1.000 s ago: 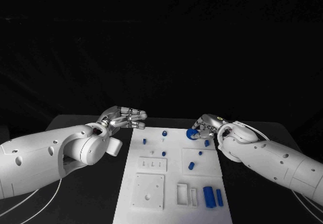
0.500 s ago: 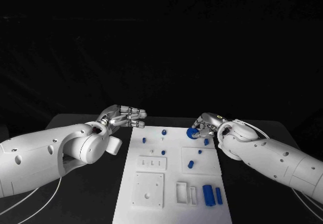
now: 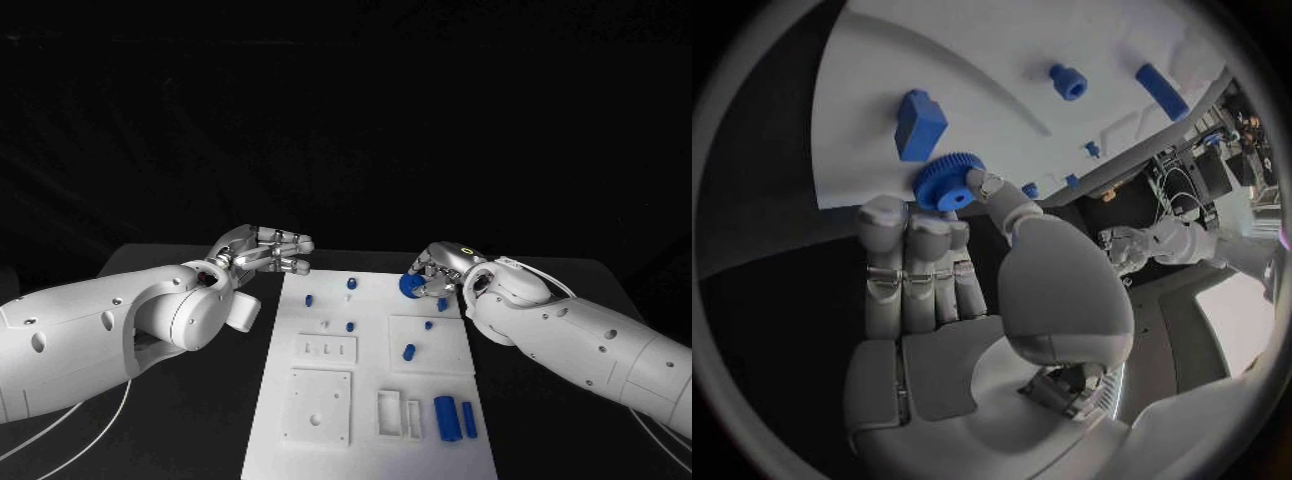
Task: Assemble the parts on the task board
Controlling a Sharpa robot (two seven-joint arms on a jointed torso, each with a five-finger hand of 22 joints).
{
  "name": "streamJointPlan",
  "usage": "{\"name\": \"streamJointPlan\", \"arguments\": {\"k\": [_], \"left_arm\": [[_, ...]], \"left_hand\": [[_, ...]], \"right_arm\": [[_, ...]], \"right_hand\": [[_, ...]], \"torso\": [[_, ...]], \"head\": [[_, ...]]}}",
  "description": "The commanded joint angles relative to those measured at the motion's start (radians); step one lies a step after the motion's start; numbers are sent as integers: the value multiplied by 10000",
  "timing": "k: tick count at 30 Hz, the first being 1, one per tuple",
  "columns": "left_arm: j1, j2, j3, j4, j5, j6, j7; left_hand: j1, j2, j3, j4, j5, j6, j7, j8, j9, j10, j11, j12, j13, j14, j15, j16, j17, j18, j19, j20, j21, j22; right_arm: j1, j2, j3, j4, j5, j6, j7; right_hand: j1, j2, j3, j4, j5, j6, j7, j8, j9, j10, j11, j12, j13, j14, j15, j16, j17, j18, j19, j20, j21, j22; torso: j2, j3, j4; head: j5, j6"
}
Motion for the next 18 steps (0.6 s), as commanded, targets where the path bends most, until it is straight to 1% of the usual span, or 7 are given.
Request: {"name": "streamJointPlan", "arguments": {"k": [1,4,8,11,12,15,18], "left_arm": [[10,1,6,27,-40,143,-9],[10,-8,6,35,-43,133,-27],[10,-25,6,61,-109,84,-116],[10,-41,5,72,-141,52,-171],[11,-42,5,72,-142,50,-173],[11,-48,5,85,-156,27,-195],[11,-44,5,92,-161,19,-205]], "left_hand": [[-42,-20,-15,-23,-43,-45,-5,14,3,-67,-15,13,16,42,43,-18,-1,-76,-60,-22,28,-11],[-43,-23,-14,-17,-45,-63,0,14,3,-84,-12,14,16,36,47,-18,-1,-73,-62,-19,32,-22],[-36,-27,-12,-19,-37,-79,6,10,1,-93,-8,12,16,29,49,-21,-2,-73,-63,-19,33,-26],[-24,-22,-4,-21,-39,-78,5,12,2,-93,-10,14,16,31,47,-19,-1,-72,-64,-18,35,-28],[-24,-22,-4,-21,-39,-78,5,12,2,-93,-10,14,16,31,47,-19,-1,-72,-64,-18,35,-28],[-24,-22,-4,-21,-39,-78,5,12,2,-93,-10,14,16,31,47,-19,-1,-72,-64,-18,35,-28],[-24,-22,-4,-21,-39,-78,5,12,2,-93,-10,14,16,31,47,-19,-1,-72,-64,-18,35,-28]], "right_arm": [[-88,-31,-45,164,-1043,-258,-395],[-95,-37,-46,347,-1329,-422,-569],[-101,-63,-45,766,-1719,-659,-869],[-102,-71,-44,1191,-1958,-820,-1100],[-102,-70,-44,1217,-1972,-828,-1114],[-102,-55,-43,1657,-2161,-941,-1302],[-101,-7,-43,1976,-2255,-990,-1405]], "right_hand": [[-143,3,220,-39,2,240,-37,30,28,18,-114,45,17,-14,-85,28,25,-96,537,-47,139,832],[-185,-22,348,-44,-41,358,-65,36,34,49,-133,64,37,-5,-99,38,54,-117,547,-63,237,865],[-245,-80,511,-14,-38,459,-90,30,32,77,-157,58,39,6,-109,43,78,-146,546,-75,314,881],[-272,-95,546,28,24,497,-100,33,34,84,-159,61,45,7,-116,52,93,-153,549,-84,340,884],[-275,-95,553,34,27,503,-101,35,35,86,-160,62,46,8,-117,56,98,-155,550,-85,363,889],[-284,-125,583,62,26,520,-108,36,35,93,-164,60,47,4,-121,49,97,-159,552,-91,396,895],[-290,-138,601,88,5,534,-113,36,35,98,-167,59,47,8,-121,52,102,-163,553,-92,413,898]], "torso": [[-1,-6,9],[-1,-12,8],[-2,-18,15],[-3,-5,8],[-3,-5,8],[-4,-27,22],[-2,-30,29]], "head": [[-6,7],[-6,18],[32,28],[35,55],[35,55],[55,57],[87,57]]}}
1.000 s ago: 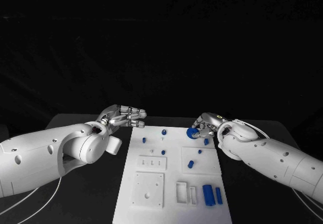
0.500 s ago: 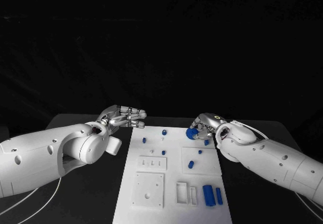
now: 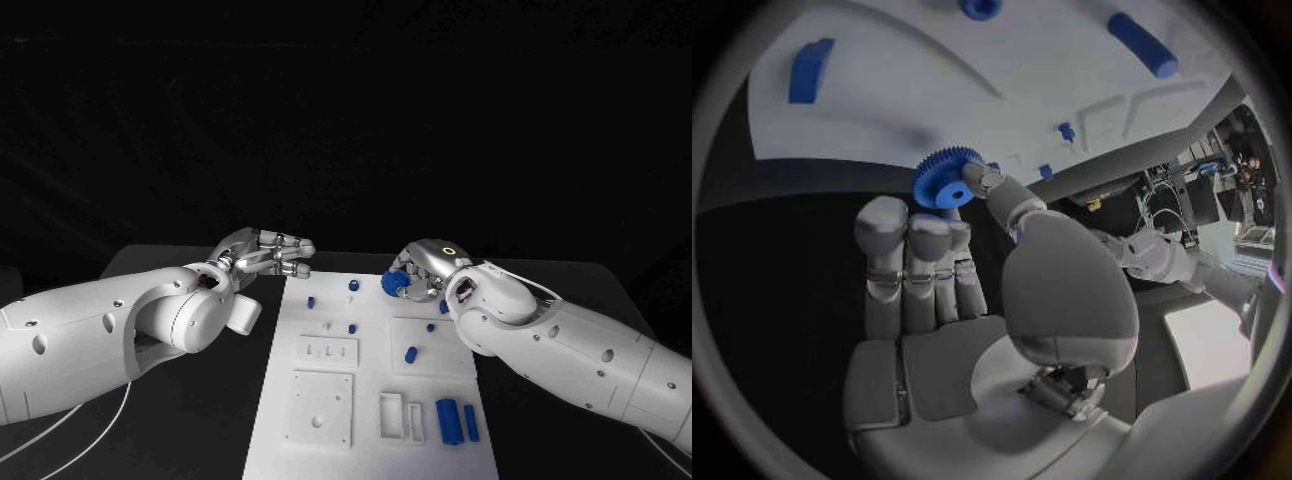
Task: Assemble the parts on the task board
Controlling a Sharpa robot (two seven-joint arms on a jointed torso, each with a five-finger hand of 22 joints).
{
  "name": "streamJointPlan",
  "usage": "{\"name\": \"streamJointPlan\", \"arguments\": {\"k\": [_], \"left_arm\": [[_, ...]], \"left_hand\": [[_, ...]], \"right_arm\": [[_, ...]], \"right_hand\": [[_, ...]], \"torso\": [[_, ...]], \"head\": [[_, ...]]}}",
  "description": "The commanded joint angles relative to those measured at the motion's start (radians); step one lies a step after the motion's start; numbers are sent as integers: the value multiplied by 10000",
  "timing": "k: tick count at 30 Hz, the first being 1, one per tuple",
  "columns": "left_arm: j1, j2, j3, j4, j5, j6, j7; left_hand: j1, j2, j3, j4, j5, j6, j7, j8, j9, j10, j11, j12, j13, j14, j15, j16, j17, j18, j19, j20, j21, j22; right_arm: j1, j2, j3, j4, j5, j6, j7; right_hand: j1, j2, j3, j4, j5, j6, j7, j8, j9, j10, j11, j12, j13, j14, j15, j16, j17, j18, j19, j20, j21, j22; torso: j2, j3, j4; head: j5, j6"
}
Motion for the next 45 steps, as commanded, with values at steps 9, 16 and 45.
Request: {"name": "streamJointPlan", "arguments": {"k": [9,16,45], "left_arm": [[12,31,7,63,-83,20,-59],[12,95,8,66,-83,42,-62],[12,247,8,-17,-84,150,-91]], "left_hand": [[-24,-22,-4,-21,-39,-78,5,12,3,-93,-10,14,16,31,47,-19,-2,-73,-65,-18,35,-16],[-24,-22,-4,-21,-39,-78,5,12,3,-93,-10,14,16,31,47,-19,-2,-73,-65,-18,35,-16],[-17,-32,10,-3,-33,-80,7,13,2,-100,-6,14,16,32,48,-14,-1,-72,-71,-19,55,-32]], "right_arm": [[-1,405,-38,576,-697,-268,-524],[6,909,-305,272,-673,-234,-390],[7,2183,-784,-1271,-852,-231,-321]], "right_hand": [[-72,-26,33,107,-44,77,-14,55,9,30,-57,59,11,8,-48,42,13,-179,557,-94,189,926],[-65,-31,1,170,-58,46,-10,57,8,27,-55,58,14,11,-46,40,16,-182,556,-94,209,929],[-37,-21,-236,285,-311,-95,13,55,1,-1,-35,17,-9,7,-37,4,-11,-168,555,-86,244,926]], "torso": [[13,3,-11],[25,13,14],[23,30,-25]], "head": [[111,7],[108,12],[185,10]]}}
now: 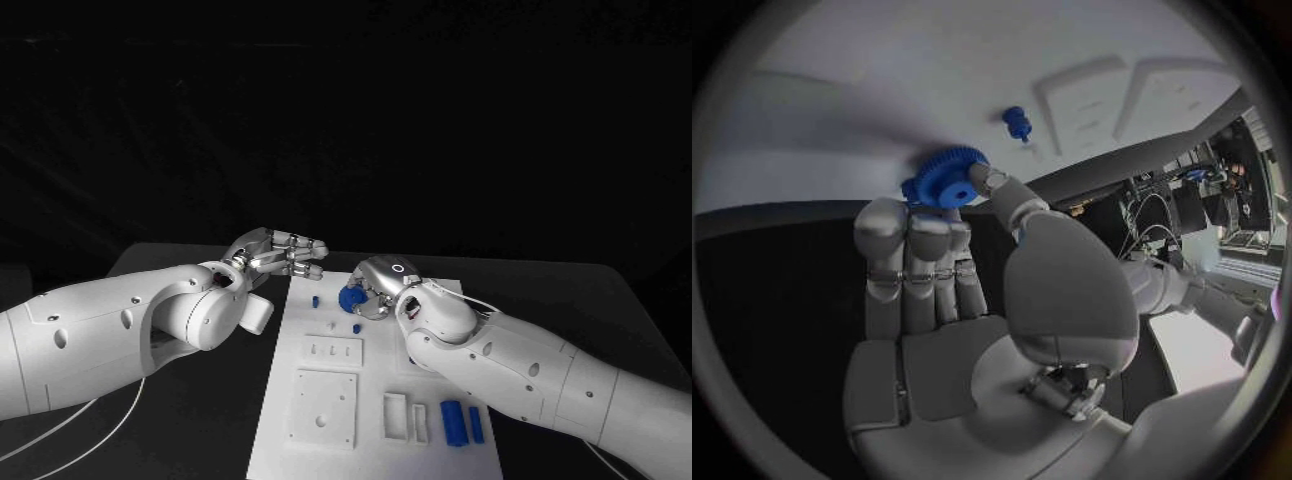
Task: Assemble the parts on the task board
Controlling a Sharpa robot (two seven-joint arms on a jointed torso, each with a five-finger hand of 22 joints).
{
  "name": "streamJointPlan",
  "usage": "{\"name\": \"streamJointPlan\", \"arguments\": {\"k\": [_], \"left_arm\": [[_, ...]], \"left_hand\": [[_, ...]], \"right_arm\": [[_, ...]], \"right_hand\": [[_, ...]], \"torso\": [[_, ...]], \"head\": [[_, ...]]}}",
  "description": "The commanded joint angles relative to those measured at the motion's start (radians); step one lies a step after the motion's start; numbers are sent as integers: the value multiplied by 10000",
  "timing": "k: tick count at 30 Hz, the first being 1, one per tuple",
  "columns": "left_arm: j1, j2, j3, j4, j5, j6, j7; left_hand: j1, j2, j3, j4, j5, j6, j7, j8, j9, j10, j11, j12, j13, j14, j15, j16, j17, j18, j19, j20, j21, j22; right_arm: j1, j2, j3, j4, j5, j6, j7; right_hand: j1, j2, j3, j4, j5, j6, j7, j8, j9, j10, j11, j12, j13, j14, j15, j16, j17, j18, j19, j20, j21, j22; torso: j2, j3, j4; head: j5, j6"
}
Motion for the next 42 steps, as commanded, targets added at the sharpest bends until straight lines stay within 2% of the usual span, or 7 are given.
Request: {"name": "streamJointPlan", "arguments": {"k": [1,7,10,12,17,32,42], "left_arm": [[11,33,7,10,-27,141,22],[11,40,7,4,-27,149,10],[11,40,7,3,-27,148,5],[11,42,7,1,-27,149,1],[11,44,7,-2,-27,155,-6],[11,19,7,-17,-28,161,-31],[10,-27,5,-43,-33,157,-26]], "left_hand": [[-17,-32,10,-3,-33,-80,8,13,2,-74,20,14,16,32,48,-15,-1,-72,-71,-19,55,-9],[-17,-32,10,-3,-33,-80,8,13,2,-74,20,14,16,32,48,-15,-1,-72,-71,-19,55,-9],[-17,-32,10,-3,-33,-80,8,13,2,-74,20,14,16,32,48,-15,-1,-72,-71,-19,55,-9],[-29,-35,3,-3,-38,-86,10,13,3,-82,23,14,16,29,50,-13,-1,-72,-74,-16,60,-19],[-38,-37,-2,-3,-41,-90,11,13,3,-87,25,14,17,26,52,-12,-1,-72,-76,-14,64,-26],[-38,-37,-2,-3,-41,-90,11,13,3,-87,25,14,17,26,52,-12,-1,-72,-76,-14,64,-26],[-31,-39,1,0,-38,-103,14,13,3,-106,29,14,16,24,54,-10,-1,-68,-77,-11,69,-38]], "right_arm": [[-15,52,-14,-103,-161,110,-29],[-15,131,-21,-245,41,167,80],[-14,156,-25,-318,193,178,130],[-14,169,-28,-360,293,202,153],[-13,161,-32,-407,467,243,178],[-22,-176,-34,-298,780,141,265],[-108,-750,-17,291,881,-785,308]], "right_hand": [[38,66,-127,30,-139,-109,37,53,4,-17,-35,-59,-47,8,-38,-8,-34,-165,592,-46,16,924],[-62,93,-632,422,-728,-652,147,53,-22,-139,43,-268,-260,6,21,-96,-103,-108,585,12,-125,886],[-212,147,-1425,1026,-1402,-930,173,57,-23,-167,88,-304,-334,16,65,-107,-107,-51,593,61,-183,873],[-127,197,-2498,2096,-1521,-1004,171,67,-19,-199,118,-302,-401,38,93,-54,-50,-9,605,95,-144,896],[-143,74,-3295,3668,-1640,-1053,164,60,-18,-242,139,-270,-475,21,98,-13,38,-1,610,113,-101,906],[-46,167,-2753,3669,-1562,-757,105,55,-18,-205,97,-183,-419,29,71,53,145,-26,607,90,12,933],[5,139,-2656,3523,-1156,-685,89,57,-18,-109,77,-65,-317,49,57,185,296,-48,623,72,190,974]], "torso": [[4,6,-3],[-2,1,0],[0,0,-9],[3,0,-11],[3,5,-13],[5,17,-19],[2,29,-40]], "head": [[-16,1],[-28,-9],[-19,-3],[-17,-7],[-16,0],[17,-15],[21,-2]]}}
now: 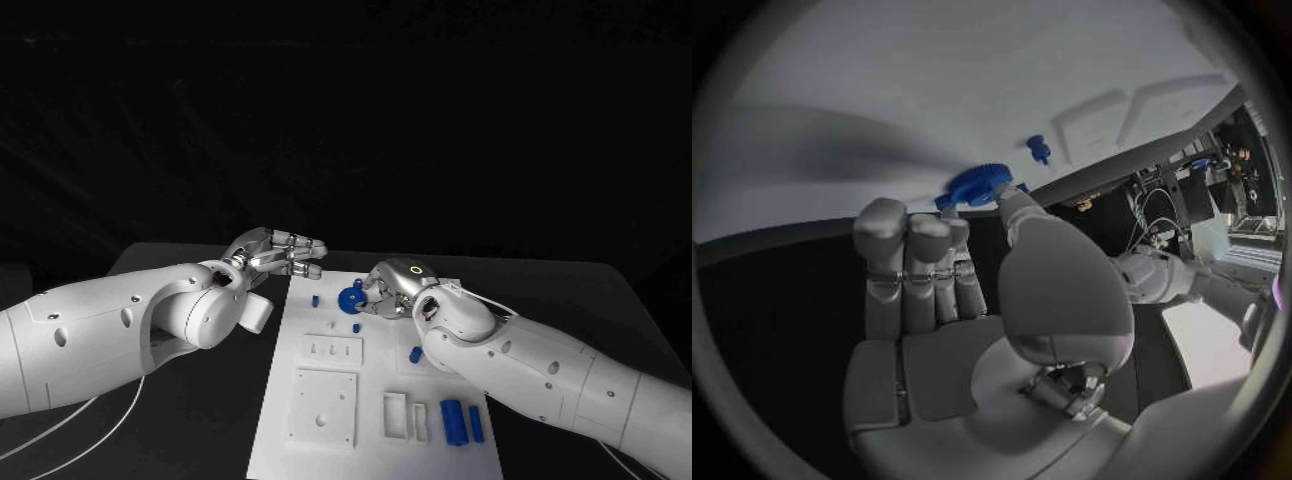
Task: Assemble the parts on the task board
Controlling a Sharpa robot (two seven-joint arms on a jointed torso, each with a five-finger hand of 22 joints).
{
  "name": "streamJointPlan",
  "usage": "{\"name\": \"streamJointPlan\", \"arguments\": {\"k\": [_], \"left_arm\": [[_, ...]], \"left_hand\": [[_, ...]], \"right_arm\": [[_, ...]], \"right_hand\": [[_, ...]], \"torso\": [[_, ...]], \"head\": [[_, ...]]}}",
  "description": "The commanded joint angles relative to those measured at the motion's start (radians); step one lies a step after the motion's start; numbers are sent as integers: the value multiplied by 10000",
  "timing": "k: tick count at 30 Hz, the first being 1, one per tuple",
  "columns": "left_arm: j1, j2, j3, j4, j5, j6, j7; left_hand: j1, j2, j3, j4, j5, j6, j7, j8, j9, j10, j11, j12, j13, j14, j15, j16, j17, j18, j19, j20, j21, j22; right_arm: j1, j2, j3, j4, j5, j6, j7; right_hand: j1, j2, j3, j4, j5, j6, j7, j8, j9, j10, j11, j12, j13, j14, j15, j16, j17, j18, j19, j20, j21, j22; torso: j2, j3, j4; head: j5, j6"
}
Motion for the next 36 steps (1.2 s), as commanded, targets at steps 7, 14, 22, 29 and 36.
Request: {"name": "streamJointPlan", "arguments": {"k": [7,14,22,29,36], "left_arm": [[10,-46,6,-50,-31,126,54],[9,-111,-2,-171,-31,127,102],[4,-130,-11,-288,0,-256,728],[-9,-102,-17,-437,53,-211,828],[-27,-85,-21,-532,64,-84,763]], "left_hand": [[-31,-39,0,0,-38,-66,-23,13,3,-70,-7,14,16,24,54,-10,-1,-68,-77,-11,69,-10],[-8,-39,8,-15,-39,-51,-26,17,5,-62,-8,15,16,24,52,-9,-1,-67,-78,-12,78,-19],[116,70,145,-104,93,129,-103,21,6,544,-179,16,15,138,-55,27,5,-70,-11,-103,163,20],[-9,21,376,-199,111,180,-120,14,4,661,-219,6,14,265,-107,17,4,-128,-52,-190,372,154],[-27,10,393,-213,93,157,-110,13,2,573,-195,7,15,250,-92,4,3,-128,-85,-178,396,171]], "right_arm": [[-96,-845,244,880,505,-1096,301],[-248,-2116,860,1519,2122,-821,1461],[-468,-3079,1209,1200,3580,-65,3266],[-691,-3384,1354,754,3988,283,3878],[-848,-3475,1392,420,4245,518,4073]], "right_hand": [[173,-37,114,-133,47,-19,30,-20,-6,60,-15,21,6,5,28,49,37,-47,577,40,83,981],[460,-12,-18,-829,-387,-103,92,-17,-3,-22,32,-59,-62,-15,69,-170,-73,-26,527,81,-227,921],[1132,316,-75,-2446,988,-19,125,-19,-8,-166,34,-128,-109,-56,72,-244,-15,-118,456,80,-281,955],[1038,578,-797,-2890,1141,-119,142,-14,-5,-215,50,-166,-170,-64,89,-329,-5,-120,422,88,-287,952],[1133,677,-1396,-2911,1247,-244,167,-18,-7,-262,74,-180,-198,-78,108,-364,-2,-95,399,110,-343,941]], "torso": [[-18,12,-34],[-66,107,-183],[-123,221,-367],[-156,279,-405],[-143,257,-392]], "head": [[-21,74],[-1,145],[12,175],[-4,186],[-8,167]]}}
